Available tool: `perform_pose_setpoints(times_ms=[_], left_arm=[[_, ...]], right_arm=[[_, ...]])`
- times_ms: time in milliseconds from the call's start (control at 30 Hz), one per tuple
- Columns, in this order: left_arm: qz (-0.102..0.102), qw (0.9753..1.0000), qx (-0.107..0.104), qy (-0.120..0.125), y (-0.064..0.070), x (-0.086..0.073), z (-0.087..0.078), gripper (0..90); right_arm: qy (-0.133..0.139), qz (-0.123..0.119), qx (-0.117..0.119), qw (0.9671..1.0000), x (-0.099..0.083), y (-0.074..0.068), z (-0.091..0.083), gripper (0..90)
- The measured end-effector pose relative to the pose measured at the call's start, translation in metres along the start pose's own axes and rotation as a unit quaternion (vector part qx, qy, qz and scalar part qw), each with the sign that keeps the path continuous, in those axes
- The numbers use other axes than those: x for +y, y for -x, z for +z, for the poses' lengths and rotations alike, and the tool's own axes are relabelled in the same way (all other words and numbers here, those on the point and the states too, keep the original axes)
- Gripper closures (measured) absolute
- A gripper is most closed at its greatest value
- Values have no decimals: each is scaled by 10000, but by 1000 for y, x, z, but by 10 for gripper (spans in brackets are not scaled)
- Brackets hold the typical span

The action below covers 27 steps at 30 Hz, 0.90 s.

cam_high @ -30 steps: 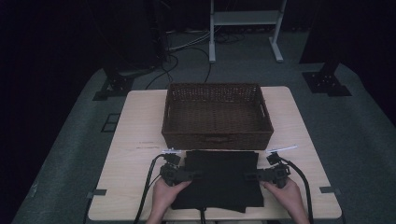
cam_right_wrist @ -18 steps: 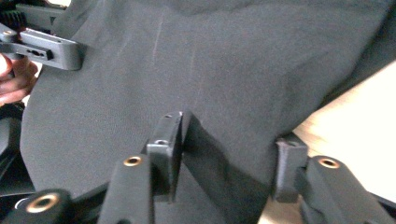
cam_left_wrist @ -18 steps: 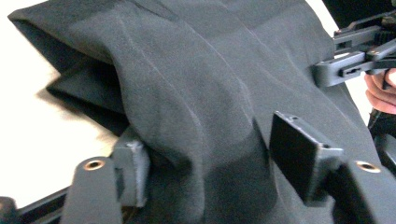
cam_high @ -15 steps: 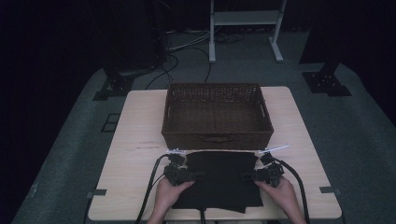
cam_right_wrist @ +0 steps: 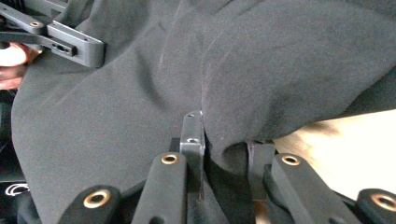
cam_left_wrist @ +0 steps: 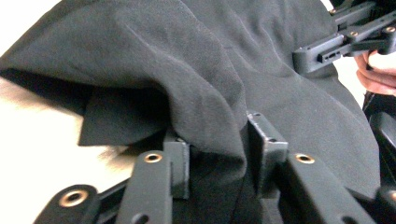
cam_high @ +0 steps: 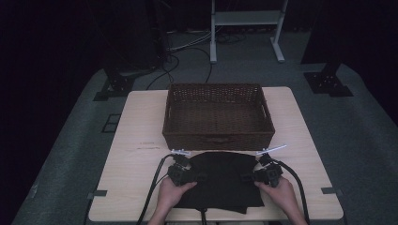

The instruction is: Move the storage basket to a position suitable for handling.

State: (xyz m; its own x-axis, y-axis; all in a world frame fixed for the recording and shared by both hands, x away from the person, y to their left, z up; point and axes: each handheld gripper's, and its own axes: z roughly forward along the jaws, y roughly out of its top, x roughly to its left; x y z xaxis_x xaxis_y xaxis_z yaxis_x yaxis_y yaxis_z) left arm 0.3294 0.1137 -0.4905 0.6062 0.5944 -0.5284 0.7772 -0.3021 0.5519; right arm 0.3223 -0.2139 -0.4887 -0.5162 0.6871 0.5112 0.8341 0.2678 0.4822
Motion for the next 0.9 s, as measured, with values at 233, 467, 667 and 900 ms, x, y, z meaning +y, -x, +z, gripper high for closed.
perform_pose_setpoints(times_ms=[233,467,667,900], left_arm=[[108,9999,-71,61,2,0,-2,716],[177,9996,-153,150,5,2,-9,724],[217,9993,-289,136,9,5,-16,727],[439,9984,-274,232,23,12,-30,727]], right_arm=[[124,-119,-5,9999,-1,-2,-3,757],[212,-108,148,9996,-2,-4,-12,761],[268,-231,129,9993,-2,-12,-21,761],[421,-371,123,9983,1,-24,-36,761]])
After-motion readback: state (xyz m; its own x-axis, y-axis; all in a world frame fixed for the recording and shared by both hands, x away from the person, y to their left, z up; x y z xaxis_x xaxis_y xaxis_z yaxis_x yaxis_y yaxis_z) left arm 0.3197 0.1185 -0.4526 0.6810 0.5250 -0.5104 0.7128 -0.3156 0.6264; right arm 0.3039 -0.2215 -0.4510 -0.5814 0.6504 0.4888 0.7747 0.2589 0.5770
